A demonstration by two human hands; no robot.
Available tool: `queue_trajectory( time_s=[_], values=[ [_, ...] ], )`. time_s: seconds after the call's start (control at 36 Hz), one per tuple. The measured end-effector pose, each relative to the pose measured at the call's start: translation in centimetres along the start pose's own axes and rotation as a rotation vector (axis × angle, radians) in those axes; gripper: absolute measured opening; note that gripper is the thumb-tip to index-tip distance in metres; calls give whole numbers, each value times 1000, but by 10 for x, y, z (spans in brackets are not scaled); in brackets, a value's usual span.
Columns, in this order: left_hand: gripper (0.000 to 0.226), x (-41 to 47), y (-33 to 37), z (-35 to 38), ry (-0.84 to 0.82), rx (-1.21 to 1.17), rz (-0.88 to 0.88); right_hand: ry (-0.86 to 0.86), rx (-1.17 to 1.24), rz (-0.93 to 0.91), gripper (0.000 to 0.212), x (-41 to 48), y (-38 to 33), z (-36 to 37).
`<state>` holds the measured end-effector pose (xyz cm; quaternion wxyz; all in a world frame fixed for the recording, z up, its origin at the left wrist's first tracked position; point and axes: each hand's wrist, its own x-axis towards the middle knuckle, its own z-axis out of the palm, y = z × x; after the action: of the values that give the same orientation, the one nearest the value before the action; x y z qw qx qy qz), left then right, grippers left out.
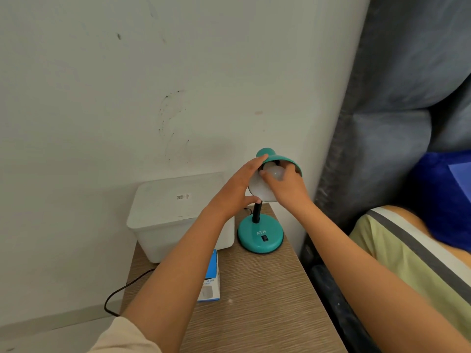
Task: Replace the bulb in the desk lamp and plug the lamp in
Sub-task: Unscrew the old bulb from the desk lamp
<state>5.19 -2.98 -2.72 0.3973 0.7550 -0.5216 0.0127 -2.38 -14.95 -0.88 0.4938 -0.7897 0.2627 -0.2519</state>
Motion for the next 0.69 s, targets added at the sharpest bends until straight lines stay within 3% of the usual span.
queue_trajectory(
  time_s=[0.11,0.22,0.33,0.42,0.47,0.58,0.69],
  values=[
    [97,0,-1,1,9,6,0,-108,221,190,67,1,-5,-4],
    [97,-1,-1,2,10,-9,-4,12,111,107,66,-2,-7,0],
    [96,-1,-3,0,20,5,0,-59,195,206,63,0,-8,-1],
    [96,-1,-3,1,17,8,7,-13,40,59,57,0,-7,-4],
    [95,0,-3,1,19,4,-2,8,61,5,61,-4,-4,-3],
    [94,-1,-2,1,25,10,-2,-188,457,220,56,-5,-1,-6],
    [95,-3,-3,3,22,-8,-9,-2,100,38,68,-5,-1,-2]
  ],
)
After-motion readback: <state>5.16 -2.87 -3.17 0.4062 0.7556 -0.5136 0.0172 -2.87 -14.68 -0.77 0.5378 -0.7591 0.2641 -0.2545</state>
